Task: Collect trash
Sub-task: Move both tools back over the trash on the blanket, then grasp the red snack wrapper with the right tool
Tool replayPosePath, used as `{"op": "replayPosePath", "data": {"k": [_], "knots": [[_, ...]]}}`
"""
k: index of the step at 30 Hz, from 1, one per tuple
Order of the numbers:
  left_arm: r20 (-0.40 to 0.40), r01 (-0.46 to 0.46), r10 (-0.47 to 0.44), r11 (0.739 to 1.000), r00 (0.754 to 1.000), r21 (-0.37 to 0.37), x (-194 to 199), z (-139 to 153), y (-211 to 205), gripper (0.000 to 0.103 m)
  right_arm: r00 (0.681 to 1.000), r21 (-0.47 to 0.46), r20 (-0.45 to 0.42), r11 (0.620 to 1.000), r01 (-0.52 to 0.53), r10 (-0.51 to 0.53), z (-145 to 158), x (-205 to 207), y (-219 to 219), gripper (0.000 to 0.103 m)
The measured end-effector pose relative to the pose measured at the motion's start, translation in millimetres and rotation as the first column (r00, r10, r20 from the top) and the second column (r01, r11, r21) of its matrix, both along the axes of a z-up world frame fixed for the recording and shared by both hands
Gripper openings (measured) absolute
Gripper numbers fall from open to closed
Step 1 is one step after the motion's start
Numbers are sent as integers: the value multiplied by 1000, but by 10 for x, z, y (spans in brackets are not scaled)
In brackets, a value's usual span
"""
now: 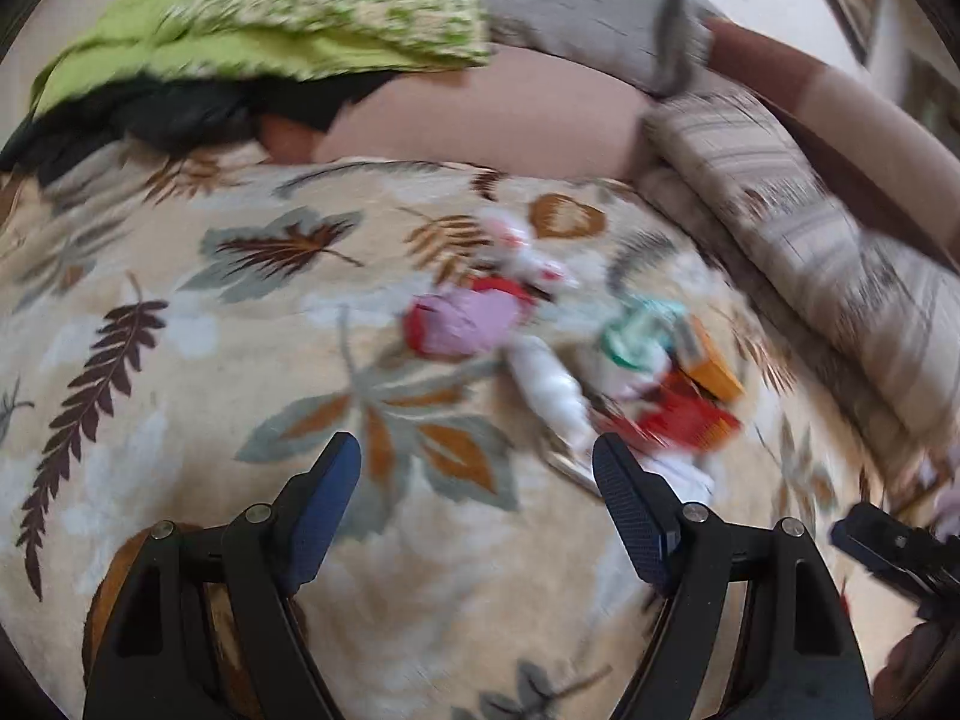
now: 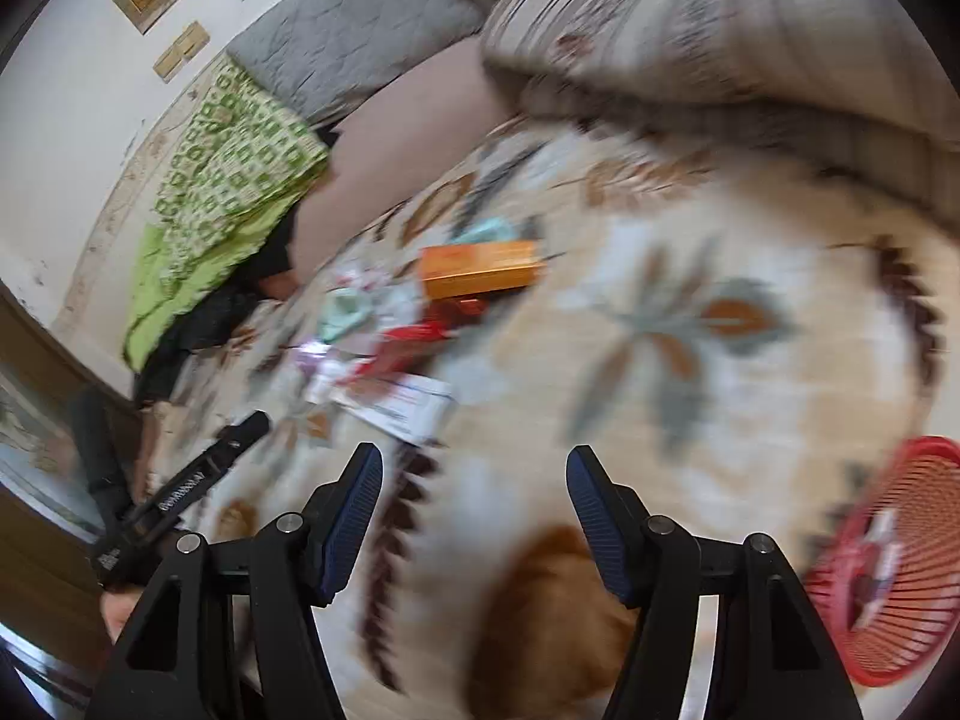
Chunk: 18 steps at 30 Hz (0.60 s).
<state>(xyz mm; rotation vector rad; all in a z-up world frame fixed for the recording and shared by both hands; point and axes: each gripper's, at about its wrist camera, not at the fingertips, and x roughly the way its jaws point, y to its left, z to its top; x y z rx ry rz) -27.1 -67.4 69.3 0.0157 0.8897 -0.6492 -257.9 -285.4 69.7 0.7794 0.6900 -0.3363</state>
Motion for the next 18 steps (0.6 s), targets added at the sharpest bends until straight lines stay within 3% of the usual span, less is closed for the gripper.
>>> {"op": "replayPosePath", "data": {"k": [6, 11, 12, 13, 15, 16, 18], "knots": [[-38, -31, 31, 999, 999, -11, 225, -70, 67, 79, 999, 181, -14, 982, 45, -43, -325, 778, -128, 68], [-62, -20, 18, 999, 998, -32, 317, -107, 22, 79, 995, 184, -62, 980, 82, -72, -613, 1223, -183, 68], [-64, -18, 16, 999, 998, -35, 330, -111, 10, 79, 995, 188, -66, 979, 83, -71, -663, 1266, -192, 63], [-69, -14, 11, 999, 998, -40, 345, -116, -8, 79, 995, 196, -69, 977, 82, -69, -697, 1286, -203, 43], [-84, -1, -3, 998, 996, -55, 373, -130, -48, 79, 997, 214, -56, 975, 63, -52, -729, 1288, -218, 20], [-97, 2, -9, 998, 995, -67, 388, -138, -71, 79, 997, 206, -54, 977, 61, -51, -713, 1258, -221, 14], [-127, 10, -21, 996, 992, -88, 410, -173, -128, 79, 998, 184, -37, 982, 53, -47, -642, 1204, -208, 12]]}}
